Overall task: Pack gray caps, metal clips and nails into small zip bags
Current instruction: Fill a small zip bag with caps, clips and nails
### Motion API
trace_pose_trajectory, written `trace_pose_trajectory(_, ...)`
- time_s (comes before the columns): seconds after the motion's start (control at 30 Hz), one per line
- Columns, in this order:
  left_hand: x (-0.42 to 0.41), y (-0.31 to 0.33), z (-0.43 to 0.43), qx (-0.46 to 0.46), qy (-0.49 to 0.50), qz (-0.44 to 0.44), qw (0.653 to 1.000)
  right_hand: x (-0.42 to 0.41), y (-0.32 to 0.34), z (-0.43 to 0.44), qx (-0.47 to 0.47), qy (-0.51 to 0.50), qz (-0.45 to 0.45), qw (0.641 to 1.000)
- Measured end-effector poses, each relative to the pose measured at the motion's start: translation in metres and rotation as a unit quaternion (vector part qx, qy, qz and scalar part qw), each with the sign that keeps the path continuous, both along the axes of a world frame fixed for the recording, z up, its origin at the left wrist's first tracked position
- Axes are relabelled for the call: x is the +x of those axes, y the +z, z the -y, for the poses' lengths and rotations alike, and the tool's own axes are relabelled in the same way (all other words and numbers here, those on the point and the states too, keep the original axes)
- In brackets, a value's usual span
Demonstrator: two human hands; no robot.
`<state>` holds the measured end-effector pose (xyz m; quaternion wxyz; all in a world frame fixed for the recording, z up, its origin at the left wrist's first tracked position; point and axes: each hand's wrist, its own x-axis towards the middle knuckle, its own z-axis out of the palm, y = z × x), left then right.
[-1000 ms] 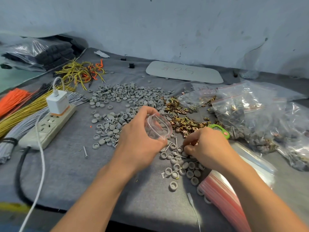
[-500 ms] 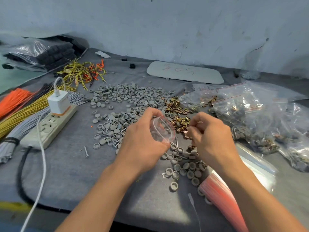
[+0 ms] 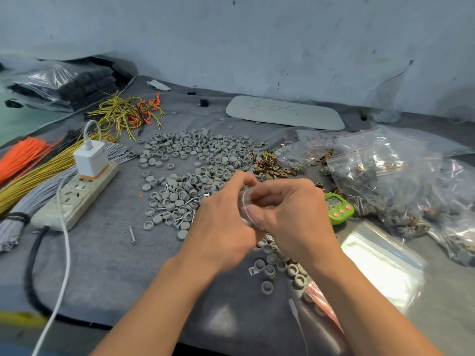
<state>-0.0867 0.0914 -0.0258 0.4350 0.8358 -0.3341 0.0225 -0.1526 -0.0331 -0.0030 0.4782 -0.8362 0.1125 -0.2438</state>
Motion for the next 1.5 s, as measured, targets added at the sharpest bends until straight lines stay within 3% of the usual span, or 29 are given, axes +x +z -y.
trace_pose_trajectory(0.17,0.002,-0.001,0.000,-0.008,0.012,0.005,1.000,-0.002,0.000,0.002,-0.046,0.019,-0.025,0.998)
trace_pose_trajectory(0.3,0.003,-0.003,-0.001,-0.013,0.027,0.013,0.999,-0.009,0.002,0.025,-0.071,-0.115,0.022,0.991)
trace_pose_trajectory(0.4,0.005,-0.005,-0.001,-0.009,0.020,0.011,1.000,-0.013,-0.005,0.043,-0.151,-0.160,-0.102,0.970)
trace_pose_trajectory(0.53,0.004,-0.005,-0.002,-0.005,0.023,0.016,1.000,-0.010,-0.015,0.046,-0.265,-0.125,-0.303,0.907)
trace_pose_trajectory(0.87,0.006,-0.009,0.000,-0.006,0.016,0.008,1.000,-0.011,-0.014,0.056,-0.307,-0.055,-0.342,0.887)
trace_pose_trajectory(1.2,0.006,-0.008,0.000,-0.005,0.015,0.011,1.000,-0.010,-0.018,0.051,-0.237,-0.093,-0.196,0.947)
trace_pose_trajectory(1.33,0.005,-0.006,0.000,0.000,0.020,0.013,1.000,-0.012,-0.011,0.042,-0.148,-0.059,-0.089,0.983)
trace_pose_trajectory(1.5,0.005,-0.004,-0.001,0.004,0.029,0.010,1.000,-0.014,-0.005,0.029,-0.070,-0.010,-0.043,0.997)
